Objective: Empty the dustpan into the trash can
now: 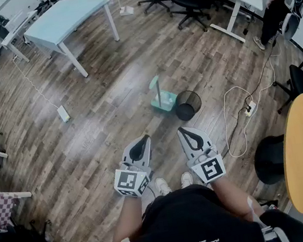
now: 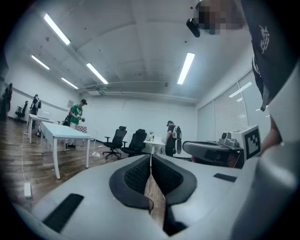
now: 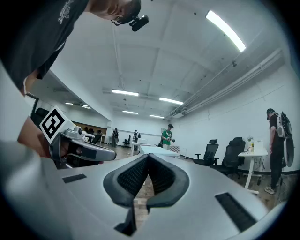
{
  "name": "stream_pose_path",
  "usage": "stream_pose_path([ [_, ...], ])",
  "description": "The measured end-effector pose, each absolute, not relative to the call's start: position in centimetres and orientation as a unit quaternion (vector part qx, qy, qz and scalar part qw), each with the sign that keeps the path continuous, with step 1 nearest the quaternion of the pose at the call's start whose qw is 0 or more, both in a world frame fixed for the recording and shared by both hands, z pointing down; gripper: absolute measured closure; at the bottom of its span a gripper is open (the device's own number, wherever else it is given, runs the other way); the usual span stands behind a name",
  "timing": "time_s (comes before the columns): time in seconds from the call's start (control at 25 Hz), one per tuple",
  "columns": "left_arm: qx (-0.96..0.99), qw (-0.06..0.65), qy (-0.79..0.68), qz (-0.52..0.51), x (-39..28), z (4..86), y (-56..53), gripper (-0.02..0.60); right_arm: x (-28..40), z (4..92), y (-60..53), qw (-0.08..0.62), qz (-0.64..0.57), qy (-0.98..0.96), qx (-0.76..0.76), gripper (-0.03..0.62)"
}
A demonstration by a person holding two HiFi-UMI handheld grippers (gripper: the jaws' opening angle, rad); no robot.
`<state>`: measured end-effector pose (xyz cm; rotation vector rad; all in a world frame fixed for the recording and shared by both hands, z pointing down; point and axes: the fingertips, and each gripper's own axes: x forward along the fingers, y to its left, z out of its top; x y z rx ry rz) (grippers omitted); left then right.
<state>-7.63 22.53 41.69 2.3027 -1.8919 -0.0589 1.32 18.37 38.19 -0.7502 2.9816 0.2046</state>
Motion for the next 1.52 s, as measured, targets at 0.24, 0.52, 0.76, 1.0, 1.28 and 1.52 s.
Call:
stream_pose_path([
  [0.24,0.773,0.083,-0.629,-0.015,-6.9,42.3,22.4,0.556,1.3,38.7,18.0,0.027,0.069,0.968,-0.239,0.571],
  [0.52,0.766,0.101,-0.633,-0.038,-8.8,42.5,23.6,0.557,0.2,38.8,18.9,0.033,0.058,0.967,-0.247,0.571],
  [0.76,0.775,0.092,-0.624,-0.025,-9.4,43.0,24.2,0.557,-0.5,38.5,19.8,0.063,0.042,0.965,-0.250,0.571],
  [1.0,0.788,0.083,-0.611,-0.002,-8.9,43.5,22.9,0.556,-0.5,39.1,18.5,0.054,0.046,0.960,-0.272,0.571],
  [1.28,0.787,0.102,-0.609,0.009,-9.2,45.1,18.0,0.557,-0.7,40.2,13.7,0.055,0.032,0.963,-0.262,0.571],
  [1.52,0.778,0.105,-0.620,-0.007,-9.9,44.2,11.3,0.557,-1.7,39.3,7.4,0.066,0.050,0.968,-0.237,0.571],
])
